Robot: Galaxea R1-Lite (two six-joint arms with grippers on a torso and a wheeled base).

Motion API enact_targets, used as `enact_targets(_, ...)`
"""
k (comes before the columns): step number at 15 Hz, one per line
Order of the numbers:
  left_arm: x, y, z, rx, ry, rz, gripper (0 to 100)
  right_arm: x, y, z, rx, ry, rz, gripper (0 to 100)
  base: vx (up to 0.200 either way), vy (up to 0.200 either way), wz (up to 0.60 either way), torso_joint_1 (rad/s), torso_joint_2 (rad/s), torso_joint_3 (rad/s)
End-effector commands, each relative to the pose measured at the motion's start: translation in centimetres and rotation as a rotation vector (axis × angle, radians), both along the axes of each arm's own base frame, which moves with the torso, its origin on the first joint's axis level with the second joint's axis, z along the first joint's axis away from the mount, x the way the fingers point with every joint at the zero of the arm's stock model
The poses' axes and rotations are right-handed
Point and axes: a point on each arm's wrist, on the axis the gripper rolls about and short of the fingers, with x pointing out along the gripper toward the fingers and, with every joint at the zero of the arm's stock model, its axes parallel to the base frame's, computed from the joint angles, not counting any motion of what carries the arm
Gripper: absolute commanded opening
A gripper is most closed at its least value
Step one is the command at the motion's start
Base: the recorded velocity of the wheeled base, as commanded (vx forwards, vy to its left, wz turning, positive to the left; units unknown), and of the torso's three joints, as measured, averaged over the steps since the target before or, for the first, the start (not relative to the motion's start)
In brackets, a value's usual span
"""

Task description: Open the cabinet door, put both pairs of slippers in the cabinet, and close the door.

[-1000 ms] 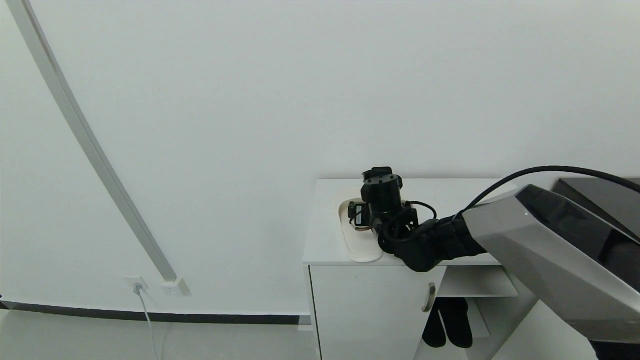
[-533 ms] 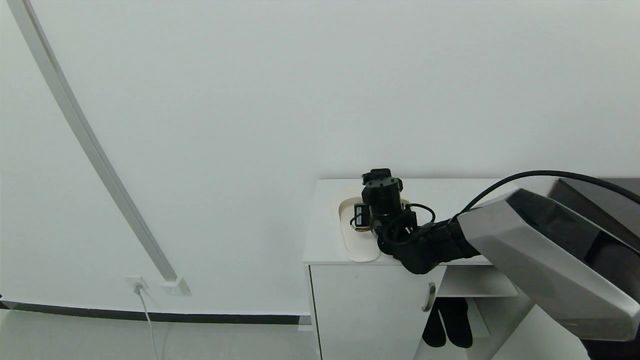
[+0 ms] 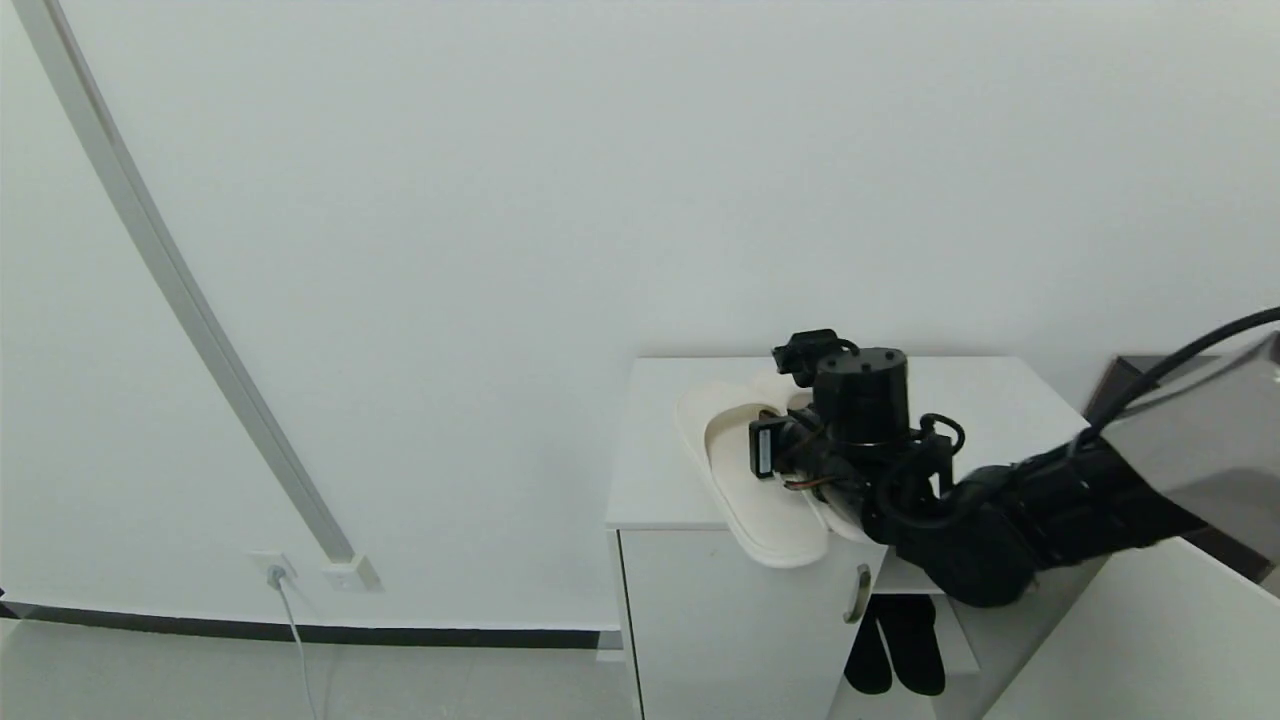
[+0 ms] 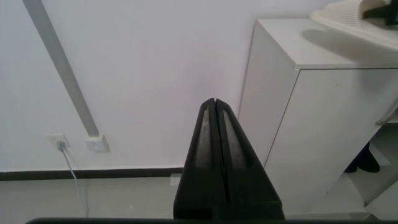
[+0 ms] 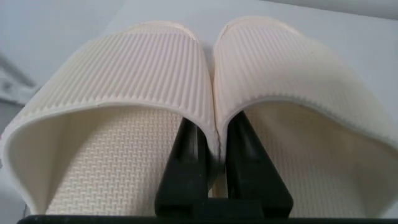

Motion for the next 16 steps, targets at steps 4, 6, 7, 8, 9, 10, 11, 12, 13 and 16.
enact_targets(4,0.0,0.0,0.0,-0.001,0.0,0.0,0,-9.1,-5.4,3.0,0.04,-0.052,0.274,0,0.0,0.0,0.0,0.0,0.0,0.0)
enact_targets(6,0.0,0.0,0.0,-0.001,0.0,0.0,0,-9.6,-5.4,2.6,0.045,-0.031,0.284,0,0.0,0.0,0.0,0.0,0.0,0.0)
enact_targets(7,0.0,0.0,0.0,-0.001,0.0,0.0,0,-9.5,-5.3,2.3,0.042,-0.022,0.283,0,0.0,0.0,0.0,0.0,0.0,0.0)
enact_targets(8,0.0,0.0,0.0,-0.001,0.0,0.0,0,-9.4,-5.3,2.0,0.038,-0.014,0.283,0,0.0,0.0,0.0,0.0,0.0,0.0)
enact_targets(9,0.0,0.0,0.0,-0.002,0.0,0.001,0,-9.4,-5.2,1.8,0.035,-0.009,0.283,0,0.0,0.0,0.0,0.0,0.0,0.0)
enact_targets(10,0.0,0.0,0.0,-0.002,0.0,0.001,0,-9.4,-5.2,1.8,0.034,-0.008,0.283,0,0.0,0.0,0.0,0.0,0.0,0.0)
enact_targets(11,0.0,0.0,0.0,-0.002,0.0,0.001,0,-9.4,-5.2,1.8,0.035,-0.009,0.283,0,0.0,0.0,0.0,0.0,0.0,0.0)
enact_targets(12,0.0,0.0,0.0,-0.001,0.0,0.001,0,-9.4,-5.2,1.8,0.035,-0.009,0.283,0,-0.2,0.0,0.0,0.007,0.0,0.002)
enact_targets(13,0.0,0.0,0.0,-0.001,0.0,0.0,0,-9.5,-5.2,1.8,0.035,-0.009,0.284,0,-0.2,0.0,0.0,0.007,0.0,0.007)
enact_targets(16,0.0,0.0,0.0,-0.002,0.0,0.0,0,-9.7,-4.9,1.8,0.033,-0.006,0.297,0,-0.2,0.0,0.0,0.015,0.01,0.004)
